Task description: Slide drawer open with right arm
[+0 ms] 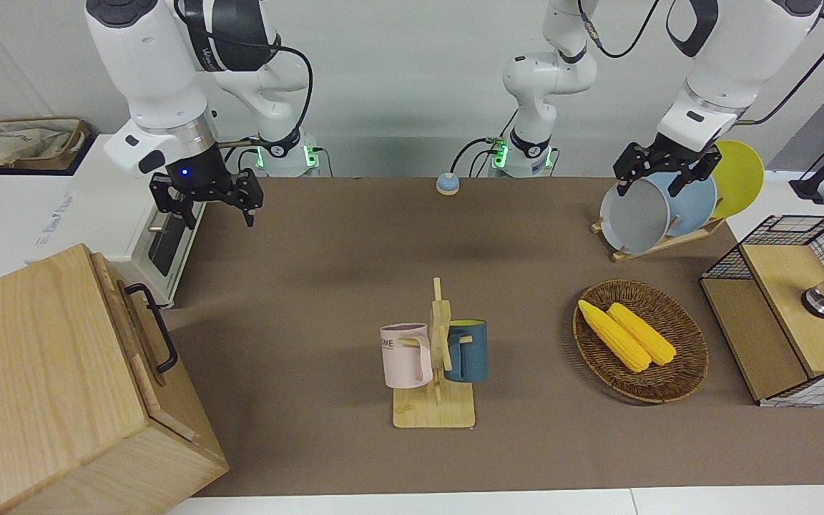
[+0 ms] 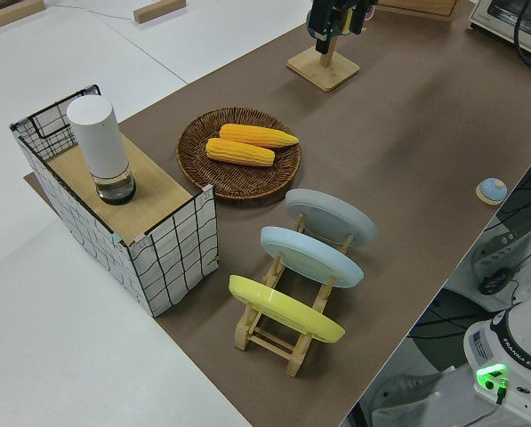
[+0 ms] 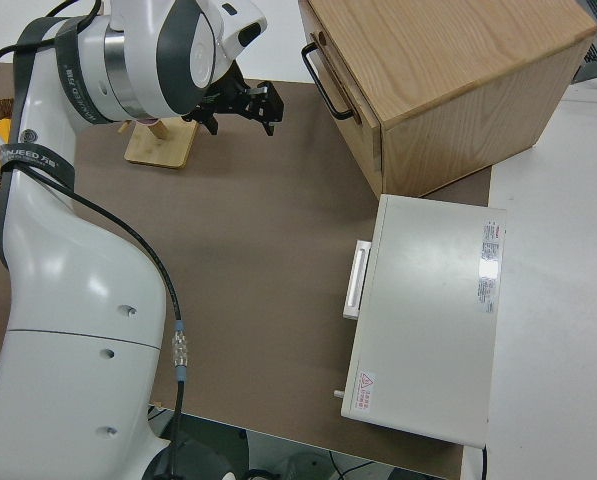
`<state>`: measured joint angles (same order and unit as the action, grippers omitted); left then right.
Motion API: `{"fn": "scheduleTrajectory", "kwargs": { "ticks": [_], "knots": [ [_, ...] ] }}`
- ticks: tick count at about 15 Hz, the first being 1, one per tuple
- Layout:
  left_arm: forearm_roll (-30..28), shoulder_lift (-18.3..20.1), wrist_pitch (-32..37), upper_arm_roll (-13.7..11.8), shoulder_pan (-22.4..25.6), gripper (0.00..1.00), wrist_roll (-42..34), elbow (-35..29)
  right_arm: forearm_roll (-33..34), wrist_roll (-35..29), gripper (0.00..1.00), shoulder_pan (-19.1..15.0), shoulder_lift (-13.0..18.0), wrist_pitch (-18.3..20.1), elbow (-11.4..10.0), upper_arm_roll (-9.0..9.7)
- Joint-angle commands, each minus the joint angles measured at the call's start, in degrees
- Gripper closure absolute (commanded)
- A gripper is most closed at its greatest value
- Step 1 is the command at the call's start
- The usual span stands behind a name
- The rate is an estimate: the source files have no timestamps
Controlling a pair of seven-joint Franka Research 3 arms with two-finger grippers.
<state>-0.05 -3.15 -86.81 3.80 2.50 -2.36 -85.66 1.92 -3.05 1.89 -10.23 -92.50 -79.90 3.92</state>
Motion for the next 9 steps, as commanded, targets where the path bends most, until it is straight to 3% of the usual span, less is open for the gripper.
{"fn": "scheduleTrajectory", "kwargs": {
  "ticks": [1,9],
  "knots": [
    [1.02,0.25,1.03,-0.02,-0.39,0.01,0.6,0.58,-0.43,-0.91,0.013,-0.56,-0.06,-0.49,0.27,0.04],
    [1.02,0.25,1.03,-0.02,-0.39,0.01,0.6,0.49,-0.43,-0.64,0.019,-0.57,-0.06,-0.22,0.27,0.12]
  ]
}}
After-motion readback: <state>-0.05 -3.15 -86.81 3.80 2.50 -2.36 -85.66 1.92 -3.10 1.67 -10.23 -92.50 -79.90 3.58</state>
